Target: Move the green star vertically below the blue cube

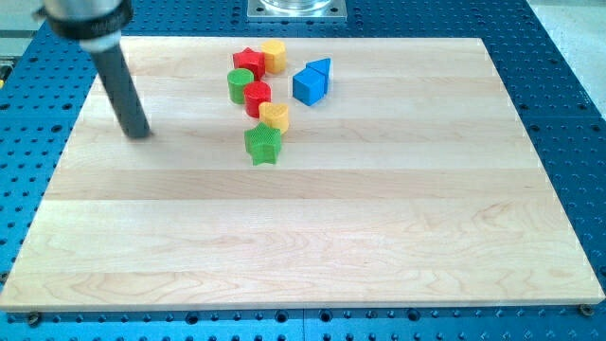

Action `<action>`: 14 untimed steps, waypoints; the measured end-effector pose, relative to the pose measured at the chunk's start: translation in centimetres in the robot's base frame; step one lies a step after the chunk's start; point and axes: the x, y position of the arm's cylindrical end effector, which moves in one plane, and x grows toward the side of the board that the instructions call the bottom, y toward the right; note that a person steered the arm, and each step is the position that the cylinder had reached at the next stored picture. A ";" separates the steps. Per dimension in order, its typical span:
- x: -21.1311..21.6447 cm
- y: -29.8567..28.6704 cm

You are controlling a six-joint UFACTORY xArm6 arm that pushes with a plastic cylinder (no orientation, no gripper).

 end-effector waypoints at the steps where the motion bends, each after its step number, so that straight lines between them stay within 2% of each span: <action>1: 1.6 5.7; 2: 1.5 9.2; 3: 1.5 9.9; 5: 1.5 19.8; 8: 2.5 21.3; 10: -0.4 24.0; 11: -0.3 24.0; 12: 4.4 22.1; 13: 4.9 15.7; 14: 2.1 14.4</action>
